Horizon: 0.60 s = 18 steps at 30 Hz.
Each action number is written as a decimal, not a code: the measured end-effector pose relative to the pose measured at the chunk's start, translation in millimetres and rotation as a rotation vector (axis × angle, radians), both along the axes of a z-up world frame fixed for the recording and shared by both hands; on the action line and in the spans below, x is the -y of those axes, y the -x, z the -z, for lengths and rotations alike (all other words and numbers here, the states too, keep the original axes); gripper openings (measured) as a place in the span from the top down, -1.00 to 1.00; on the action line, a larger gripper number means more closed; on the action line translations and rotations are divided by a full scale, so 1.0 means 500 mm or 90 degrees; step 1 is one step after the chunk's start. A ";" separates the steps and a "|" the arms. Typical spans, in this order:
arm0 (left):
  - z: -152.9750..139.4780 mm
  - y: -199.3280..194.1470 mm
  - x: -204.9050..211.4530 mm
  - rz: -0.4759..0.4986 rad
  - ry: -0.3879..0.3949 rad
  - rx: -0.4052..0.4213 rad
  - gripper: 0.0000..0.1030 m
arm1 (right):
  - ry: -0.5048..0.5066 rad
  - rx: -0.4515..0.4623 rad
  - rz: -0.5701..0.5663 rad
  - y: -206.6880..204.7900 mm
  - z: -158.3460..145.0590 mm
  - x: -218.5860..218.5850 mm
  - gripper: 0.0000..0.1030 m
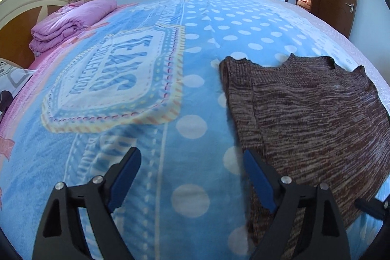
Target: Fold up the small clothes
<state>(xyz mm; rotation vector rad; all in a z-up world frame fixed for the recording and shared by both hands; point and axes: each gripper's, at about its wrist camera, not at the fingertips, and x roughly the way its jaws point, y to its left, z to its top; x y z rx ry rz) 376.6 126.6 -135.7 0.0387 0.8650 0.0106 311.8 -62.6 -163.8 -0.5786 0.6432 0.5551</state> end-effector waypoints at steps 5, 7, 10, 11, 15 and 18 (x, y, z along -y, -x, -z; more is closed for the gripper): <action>0.008 -0.029 0.008 0.006 0.025 -0.001 -0.72 | 0.008 0.012 0.001 -0.003 0.001 -0.023 -0.40; 0.006 -0.038 0.014 0.009 0.028 0.001 -0.73 | 0.013 0.016 0.003 -0.006 0.003 -0.033 -0.40; 0.004 -0.049 0.021 0.015 0.029 0.006 -0.75 | 0.022 0.026 0.006 -0.007 0.004 -0.049 -0.40; 0.002 -0.053 0.022 0.019 0.033 0.008 -0.75 | 0.023 0.028 0.006 -0.007 0.004 -0.053 -0.40; -0.002 -0.065 0.024 0.030 0.059 0.019 -0.79 | 0.035 0.042 0.010 -0.005 0.006 -0.071 -0.40; -0.003 -0.077 0.027 0.043 0.080 0.021 -0.79 | 0.045 0.055 0.014 -0.004 0.009 -0.083 -0.40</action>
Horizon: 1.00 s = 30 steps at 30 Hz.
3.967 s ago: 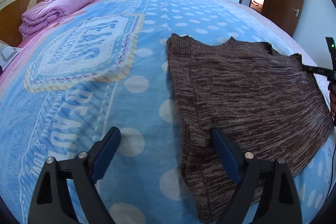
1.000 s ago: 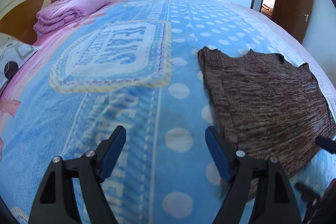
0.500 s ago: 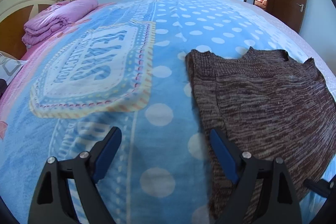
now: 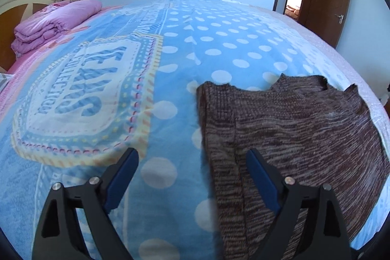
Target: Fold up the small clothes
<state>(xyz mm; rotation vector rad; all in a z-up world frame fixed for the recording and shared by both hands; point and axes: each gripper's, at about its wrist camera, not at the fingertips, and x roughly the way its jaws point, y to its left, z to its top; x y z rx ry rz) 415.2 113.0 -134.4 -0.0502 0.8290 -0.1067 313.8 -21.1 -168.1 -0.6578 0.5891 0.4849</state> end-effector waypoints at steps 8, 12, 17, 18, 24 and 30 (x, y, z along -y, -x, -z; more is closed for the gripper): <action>0.007 -0.042 0.002 0.039 0.099 -0.005 -0.80 | 0.021 0.019 0.006 0.004 0.006 -0.020 -0.40; 0.014 -0.065 0.008 0.044 0.111 -0.016 -0.80 | 0.025 0.020 0.007 0.000 0.007 -0.028 -0.40; 0.020 -0.094 -0.005 0.043 0.151 -0.026 -0.78 | 0.034 0.031 0.003 0.016 0.007 -0.046 -0.34; 0.021 -0.096 -0.005 0.045 0.154 -0.025 -0.77 | 0.033 0.031 0.001 0.017 0.008 -0.047 -0.29; 0.028 -0.103 -0.003 0.088 0.191 -0.032 -0.45 | 0.048 0.040 -0.021 0.031 0.016 -0.060 0.05; 0.033 -0.107 -0.016 0.086 0.225 -0.040 -0.11 | 0.058 0.043 -0.039 0.050 0.022 -0.076 0.34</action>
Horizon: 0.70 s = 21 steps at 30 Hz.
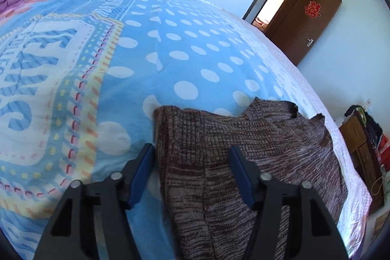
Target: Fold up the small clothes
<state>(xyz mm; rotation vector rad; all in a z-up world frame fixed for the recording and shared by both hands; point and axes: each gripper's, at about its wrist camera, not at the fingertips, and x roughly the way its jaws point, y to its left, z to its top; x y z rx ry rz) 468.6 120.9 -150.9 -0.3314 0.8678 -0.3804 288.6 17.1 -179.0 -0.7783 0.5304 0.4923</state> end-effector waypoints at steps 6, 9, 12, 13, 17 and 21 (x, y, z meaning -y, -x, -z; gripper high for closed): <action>0.012 -0.011 -0.014 0.003 0.045 -0.022 0.30 | -0.010 -0.019 0.005 -0.012 -0.005 0.002 0.39; 0.022 -0.012 -0.026 0.009 0.082 -0.035 0.74 | -0.026 -0.038 0.006 -0.027 -0.008 0.012 0.86; 0.020 -0.011 -0.027 0.010 0.090 -0.033 0.74 | -0.048 -0.043 0.006 -0.030 -0.017 0.022 0.86; 0.020 -0.011 -0.026 0.009 0.087 -0.034 0.74 | -0.053 -0.042 0.004 -0.030 -0.019 0.026 0.86; 0.007 -0.010 -0.023 0.005 0.074 -0.043 0.75 | -0.080 -0.046 0.002 -0.031 -0.033 0.042 0.86; -0.029 0.001 -0.018 0.009 0.051 -0.023 0.76 | -0.136 -0.067 0.010 -0.034 -0.061 0.076 0.86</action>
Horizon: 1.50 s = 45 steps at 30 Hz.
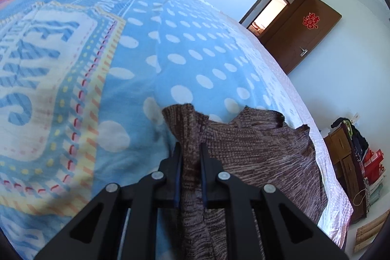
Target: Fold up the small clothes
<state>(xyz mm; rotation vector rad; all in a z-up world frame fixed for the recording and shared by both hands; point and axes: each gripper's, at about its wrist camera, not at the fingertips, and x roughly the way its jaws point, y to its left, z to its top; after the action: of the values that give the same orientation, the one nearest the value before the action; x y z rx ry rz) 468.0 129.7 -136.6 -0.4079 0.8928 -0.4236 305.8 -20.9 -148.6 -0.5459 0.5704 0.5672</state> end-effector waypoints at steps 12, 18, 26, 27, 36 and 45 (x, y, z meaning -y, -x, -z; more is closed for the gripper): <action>-0.087 0.019 0.045 -0.020 0.021 0.029 0.76 | -0.155 -0.039 0.032 -0.017 -0.098 0.150 0.87; -0.139 0.024 0.095 -0.015 0.047 0.050 0.76 | -0.272 -0.102 0.046 -0.041 -0.117 0.260 0.87; -0.197 0.023 0.206 0.028 0.041 0.086 0.76 | -0.384 -0.154 0.062 -0.056 -0.132 0.388 0.87; -0.200 0.023 0.214 0.031 0.041 0.087 0.76 | -0.388 -0.156 0.067 -0.057 -0.134 0.396 0.87; -0.203 0.012 0.313 0.071 0.053 0.082 0.76 | -0.409 -0.173 0.108 -0.046 -0.139 0.516 0.88; -0.208 0.014 0.421 0.115 0.028 0.085 0.76 | -0.417 -0.197 0.148 -0.041 -0.112 0.610 0.88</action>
<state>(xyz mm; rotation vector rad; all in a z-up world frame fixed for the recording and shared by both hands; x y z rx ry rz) 460.9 -81.0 -32.6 -0.3362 0.7944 -0.6294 326.1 -325.8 -92.8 0.2318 0.6862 0.5804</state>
